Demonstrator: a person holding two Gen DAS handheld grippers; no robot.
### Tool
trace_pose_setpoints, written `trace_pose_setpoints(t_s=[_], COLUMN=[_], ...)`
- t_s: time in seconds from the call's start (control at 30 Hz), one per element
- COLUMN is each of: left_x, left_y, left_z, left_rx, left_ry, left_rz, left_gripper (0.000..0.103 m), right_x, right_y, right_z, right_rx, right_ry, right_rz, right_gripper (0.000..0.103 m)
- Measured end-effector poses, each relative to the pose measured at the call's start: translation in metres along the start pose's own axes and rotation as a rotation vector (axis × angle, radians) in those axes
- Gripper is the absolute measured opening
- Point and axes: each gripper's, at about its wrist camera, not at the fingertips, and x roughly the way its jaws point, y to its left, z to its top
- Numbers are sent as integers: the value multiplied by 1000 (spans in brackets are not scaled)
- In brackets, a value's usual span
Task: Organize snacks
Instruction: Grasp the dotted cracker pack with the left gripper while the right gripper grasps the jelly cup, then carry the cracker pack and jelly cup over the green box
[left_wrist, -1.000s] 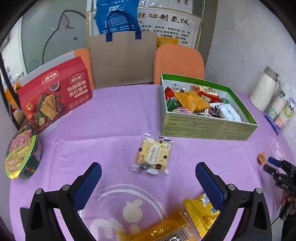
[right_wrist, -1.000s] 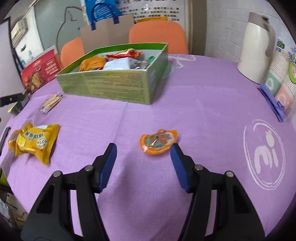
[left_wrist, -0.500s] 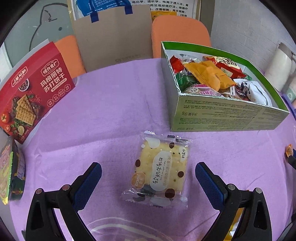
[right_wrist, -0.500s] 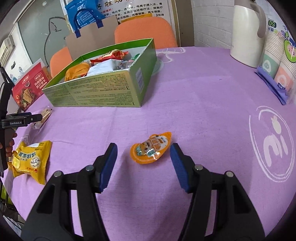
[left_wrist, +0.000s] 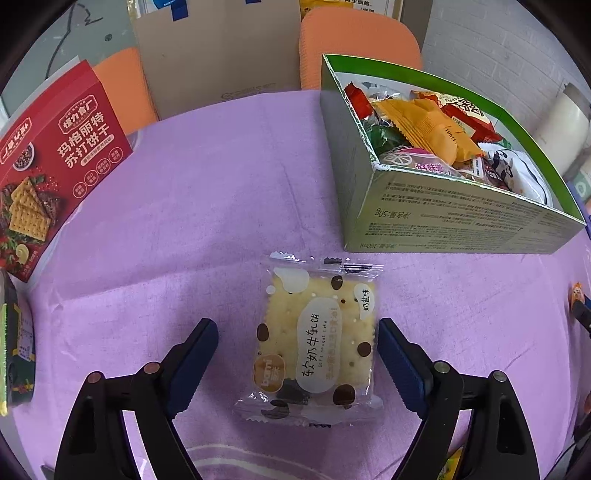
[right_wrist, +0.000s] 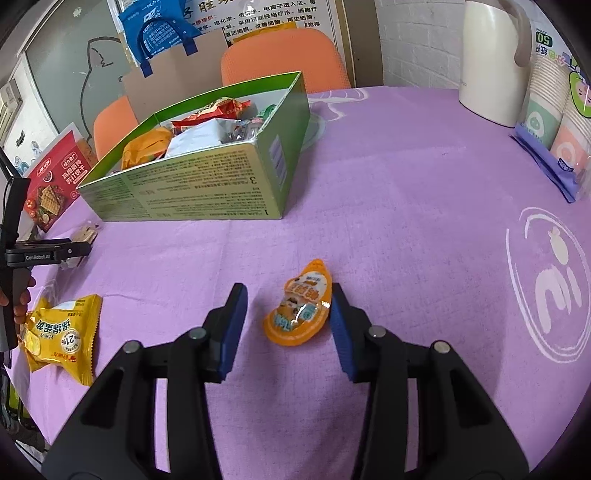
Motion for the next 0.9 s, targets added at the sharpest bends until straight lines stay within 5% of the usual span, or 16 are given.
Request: trace_pose_setpoints(t_s=[0.07,0.4,0.7,0.9], left_x=[-5,-27,-116,-131], left_y=[-2,0,-28,-71], left_z=[0,-14,3,44], left_rx=[15,-33,-24,11], left_ry=[-17,-30,-235,-291], left_rz=[-6,-29,-111,-159], left_gripper=[59,58,58,58], right_x=[-1,-19,-47,-52], right_y=[-1,30,58,61], right_z=[-2,-6,35,73], right_rx=[8,-67,-104,-111], right_ry=[-4,-26,-149,-221], right_rz=[25,152,212,202], right_gripper=[28,24,25,25])
